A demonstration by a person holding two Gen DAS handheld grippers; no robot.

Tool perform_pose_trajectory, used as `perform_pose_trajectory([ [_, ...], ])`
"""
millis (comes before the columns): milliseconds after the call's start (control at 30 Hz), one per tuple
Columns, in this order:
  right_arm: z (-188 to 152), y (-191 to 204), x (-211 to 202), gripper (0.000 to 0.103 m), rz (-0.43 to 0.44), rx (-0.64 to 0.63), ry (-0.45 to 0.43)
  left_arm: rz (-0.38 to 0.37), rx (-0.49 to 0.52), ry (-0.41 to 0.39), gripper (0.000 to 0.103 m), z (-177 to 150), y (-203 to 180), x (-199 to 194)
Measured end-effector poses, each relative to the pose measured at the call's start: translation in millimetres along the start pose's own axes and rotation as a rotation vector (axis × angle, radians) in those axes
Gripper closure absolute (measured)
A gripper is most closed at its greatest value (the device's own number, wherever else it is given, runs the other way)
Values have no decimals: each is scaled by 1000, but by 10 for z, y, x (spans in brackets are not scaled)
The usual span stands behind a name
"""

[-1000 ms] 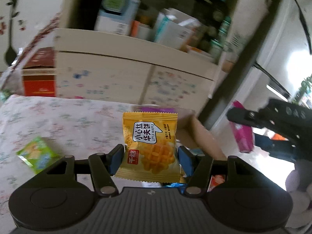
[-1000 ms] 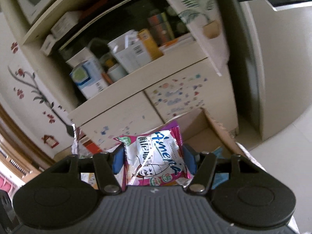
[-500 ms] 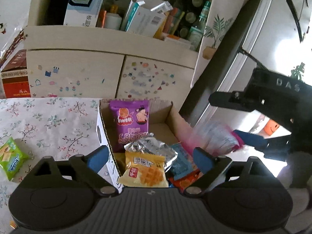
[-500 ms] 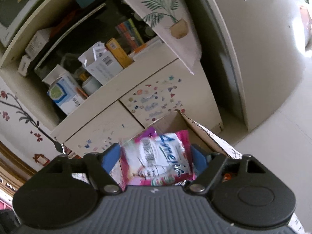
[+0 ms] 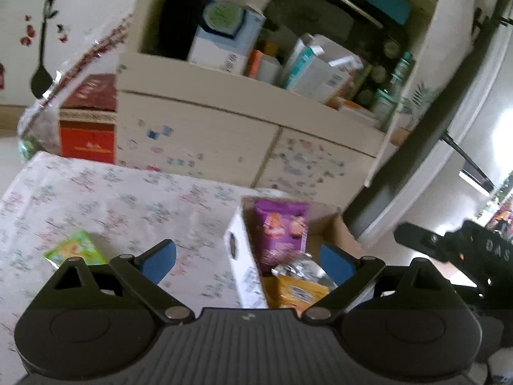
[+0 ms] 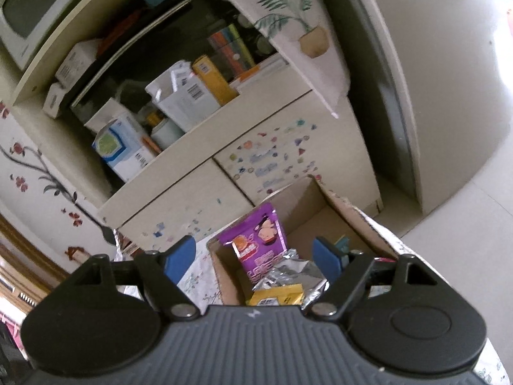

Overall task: Organize snacks
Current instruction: 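Open left gripper dropping waffle pack while right gripper drops Amerta pack into box, then withdraw both tools from the box toward the remaining packs on the table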

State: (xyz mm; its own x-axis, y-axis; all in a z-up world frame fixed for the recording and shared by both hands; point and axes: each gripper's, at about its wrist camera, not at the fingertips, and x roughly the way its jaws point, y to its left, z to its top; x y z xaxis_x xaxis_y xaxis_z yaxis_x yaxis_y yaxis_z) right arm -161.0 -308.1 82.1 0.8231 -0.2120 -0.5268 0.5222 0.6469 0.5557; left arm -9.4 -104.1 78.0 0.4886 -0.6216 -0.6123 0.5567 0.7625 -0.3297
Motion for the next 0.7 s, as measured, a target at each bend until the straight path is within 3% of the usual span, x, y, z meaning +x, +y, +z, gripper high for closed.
perform_pose_trajectory([
  [367,-147,274,55,23,78,-113,22,121,-15,-26,4,197,398,-273],
  [700,-371,589,117,23,158,-258,58,226,-121,-56,4,365,953,-497],
])
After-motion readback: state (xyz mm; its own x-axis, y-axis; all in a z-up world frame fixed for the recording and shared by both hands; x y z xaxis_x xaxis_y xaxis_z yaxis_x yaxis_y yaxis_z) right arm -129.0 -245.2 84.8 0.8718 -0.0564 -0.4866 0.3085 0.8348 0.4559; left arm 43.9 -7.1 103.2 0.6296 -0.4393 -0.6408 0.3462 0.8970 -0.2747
